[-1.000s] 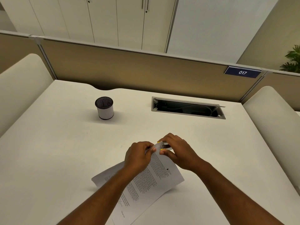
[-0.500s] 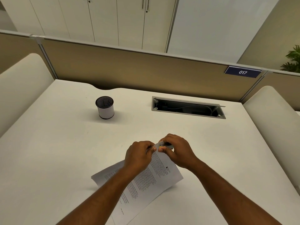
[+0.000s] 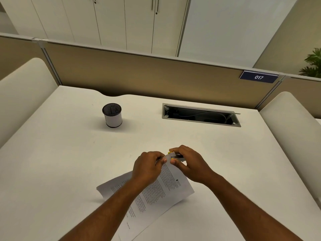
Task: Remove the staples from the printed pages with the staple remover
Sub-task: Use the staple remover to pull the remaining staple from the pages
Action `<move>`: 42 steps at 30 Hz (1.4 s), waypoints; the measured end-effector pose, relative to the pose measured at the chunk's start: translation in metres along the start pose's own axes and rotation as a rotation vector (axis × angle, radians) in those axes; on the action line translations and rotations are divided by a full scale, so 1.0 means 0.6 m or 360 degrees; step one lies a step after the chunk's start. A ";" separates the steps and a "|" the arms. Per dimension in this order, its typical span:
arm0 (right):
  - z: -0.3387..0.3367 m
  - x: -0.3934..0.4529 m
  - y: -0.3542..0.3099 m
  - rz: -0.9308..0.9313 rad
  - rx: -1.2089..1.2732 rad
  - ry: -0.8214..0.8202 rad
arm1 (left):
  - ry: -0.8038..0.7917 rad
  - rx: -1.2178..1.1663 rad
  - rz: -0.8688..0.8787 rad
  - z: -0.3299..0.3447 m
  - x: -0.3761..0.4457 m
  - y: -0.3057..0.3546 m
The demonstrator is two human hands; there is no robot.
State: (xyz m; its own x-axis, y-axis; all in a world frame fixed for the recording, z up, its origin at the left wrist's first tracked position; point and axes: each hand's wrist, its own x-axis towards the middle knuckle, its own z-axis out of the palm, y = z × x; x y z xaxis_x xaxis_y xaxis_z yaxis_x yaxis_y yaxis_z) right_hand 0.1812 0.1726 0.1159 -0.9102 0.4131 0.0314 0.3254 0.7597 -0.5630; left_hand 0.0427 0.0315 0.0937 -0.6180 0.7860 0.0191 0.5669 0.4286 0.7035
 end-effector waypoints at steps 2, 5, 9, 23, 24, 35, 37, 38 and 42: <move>-0.006 -0.002 0.001 -0.0010 -0.0004 -0.0039 | 0.0001 0.0005 0.0009 0.001 -0.001 0.003; -0.010 -0.004 0.002 -0.0030 -0.0010 -0.0060 | 0.0030 0.0008 -0.0001 0.002 -0.003 0.006; -0.014 -0.012 0.007 0.0028 0.0013 -0.0072 | 0.0037 0.0013 -0.0039 0.000 -0.003 0.006; 0.004 0.001 0.018 0.0380 0.0875 0.0130 | -0.0062 -0.0155 -0.0063 -0.002 -0.012 0.013; 0.004 0.002 0.018 0.0379 0.0877 0.0123 | -0.0058 -0.0157 -0.0060 -0.004 -0.012 0.013; 0.009 0.007 0.010 0.0354 0.0791 0.0066 | -0.0059 -0.0170 -0.0045 -0.008 -0.015 0.013; 0.010 0.008 0.009 0.0335 0.0688 0.0067 | -0.0054 -0.0164 -0.0049 -0.006 -0.015 0.015; 0.011 0.008 0.009 0.0328 0.0665 0.0072 | -0.0046 -0.0171 -0.0055 -0.005 -0.016 0.015; 0.004 0.002 0.019 0.0357 0.0629 0.0078 | 0.0012 -0.0285 -0.0098 -0.007 -0.014 0.014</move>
State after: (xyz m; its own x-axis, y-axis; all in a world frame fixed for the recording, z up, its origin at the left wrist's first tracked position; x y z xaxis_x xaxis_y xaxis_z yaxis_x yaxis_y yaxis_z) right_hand 0.1834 0.1803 0.1075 -0.8121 0.5759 -0.0937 0.3816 0.4026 -0.8320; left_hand 0.0507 0.0267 0.1024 -0.6527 0.7573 -0.0230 0.4223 0.3888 0.8188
